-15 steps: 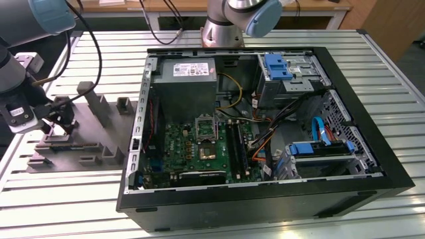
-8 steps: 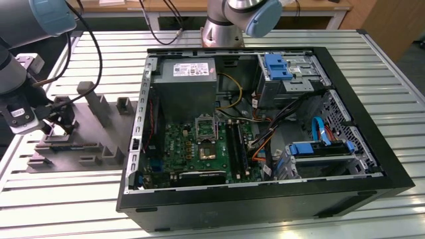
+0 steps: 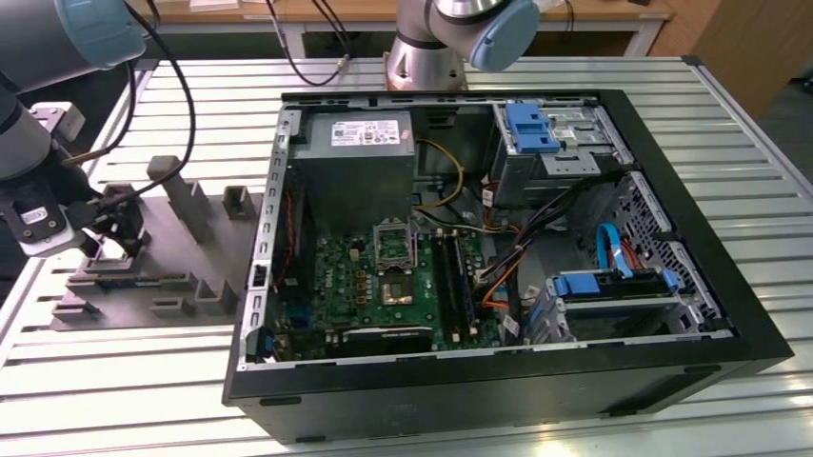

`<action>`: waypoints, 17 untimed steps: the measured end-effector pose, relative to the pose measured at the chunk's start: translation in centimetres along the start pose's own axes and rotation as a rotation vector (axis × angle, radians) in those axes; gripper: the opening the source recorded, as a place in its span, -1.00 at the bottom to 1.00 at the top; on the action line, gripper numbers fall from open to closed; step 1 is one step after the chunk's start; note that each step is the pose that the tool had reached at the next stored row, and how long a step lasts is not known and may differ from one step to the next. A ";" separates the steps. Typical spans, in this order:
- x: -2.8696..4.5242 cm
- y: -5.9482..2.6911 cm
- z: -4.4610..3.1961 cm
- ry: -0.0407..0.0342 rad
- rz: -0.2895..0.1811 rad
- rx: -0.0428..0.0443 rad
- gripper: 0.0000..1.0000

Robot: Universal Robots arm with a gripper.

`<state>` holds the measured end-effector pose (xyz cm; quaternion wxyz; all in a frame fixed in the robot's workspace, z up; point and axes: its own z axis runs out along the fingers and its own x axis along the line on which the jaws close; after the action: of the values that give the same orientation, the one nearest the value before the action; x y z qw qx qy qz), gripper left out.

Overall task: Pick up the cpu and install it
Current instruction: 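Pick up the cpu and move it towards the insertion slot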

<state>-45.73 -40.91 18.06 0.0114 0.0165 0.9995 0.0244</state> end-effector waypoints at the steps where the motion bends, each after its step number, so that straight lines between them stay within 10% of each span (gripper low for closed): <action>1: 0.00 0.00 -0.05 0.0003 0.000 0.0001 0.18; 17: 0.00 0.02 -0.26 0.0001 0.000 0.0021 0.18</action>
<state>-45.73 -40.91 18.32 0.0114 0.0164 0.9995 0.0234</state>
